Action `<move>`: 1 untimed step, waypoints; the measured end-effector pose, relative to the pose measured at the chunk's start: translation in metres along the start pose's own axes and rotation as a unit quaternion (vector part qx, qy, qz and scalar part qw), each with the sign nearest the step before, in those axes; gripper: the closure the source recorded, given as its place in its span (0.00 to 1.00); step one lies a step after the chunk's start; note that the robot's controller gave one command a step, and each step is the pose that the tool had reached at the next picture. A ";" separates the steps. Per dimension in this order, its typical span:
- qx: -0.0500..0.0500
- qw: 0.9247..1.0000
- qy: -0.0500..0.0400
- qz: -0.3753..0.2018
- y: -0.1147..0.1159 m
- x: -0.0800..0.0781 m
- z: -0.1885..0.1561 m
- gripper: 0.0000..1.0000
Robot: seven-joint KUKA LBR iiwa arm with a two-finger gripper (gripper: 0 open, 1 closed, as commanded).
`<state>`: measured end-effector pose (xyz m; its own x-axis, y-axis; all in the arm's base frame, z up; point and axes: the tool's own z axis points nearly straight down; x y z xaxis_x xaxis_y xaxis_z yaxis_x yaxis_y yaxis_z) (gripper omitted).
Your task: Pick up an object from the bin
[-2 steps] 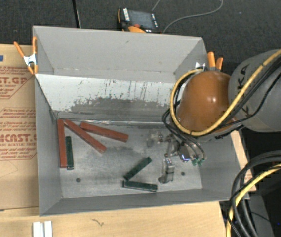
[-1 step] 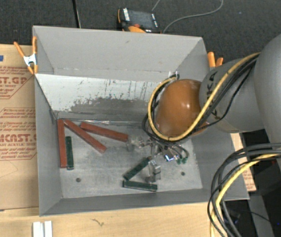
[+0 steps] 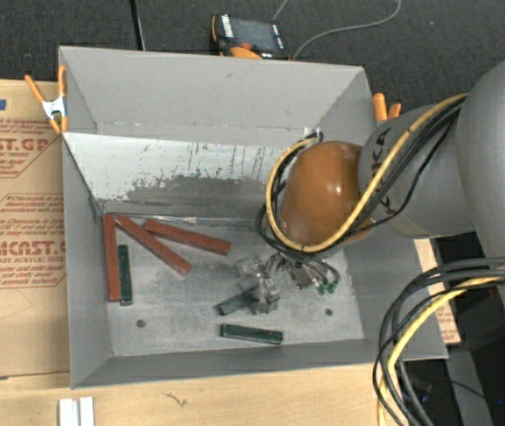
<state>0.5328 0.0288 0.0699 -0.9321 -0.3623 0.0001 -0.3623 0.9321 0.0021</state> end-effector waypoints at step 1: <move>0.003 0.999 -0.006 0.048 -0.025 -0.020 -0.164 1.00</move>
Offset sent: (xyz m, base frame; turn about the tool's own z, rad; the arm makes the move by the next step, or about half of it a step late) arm 0.0248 -0.0165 0.1589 0.0962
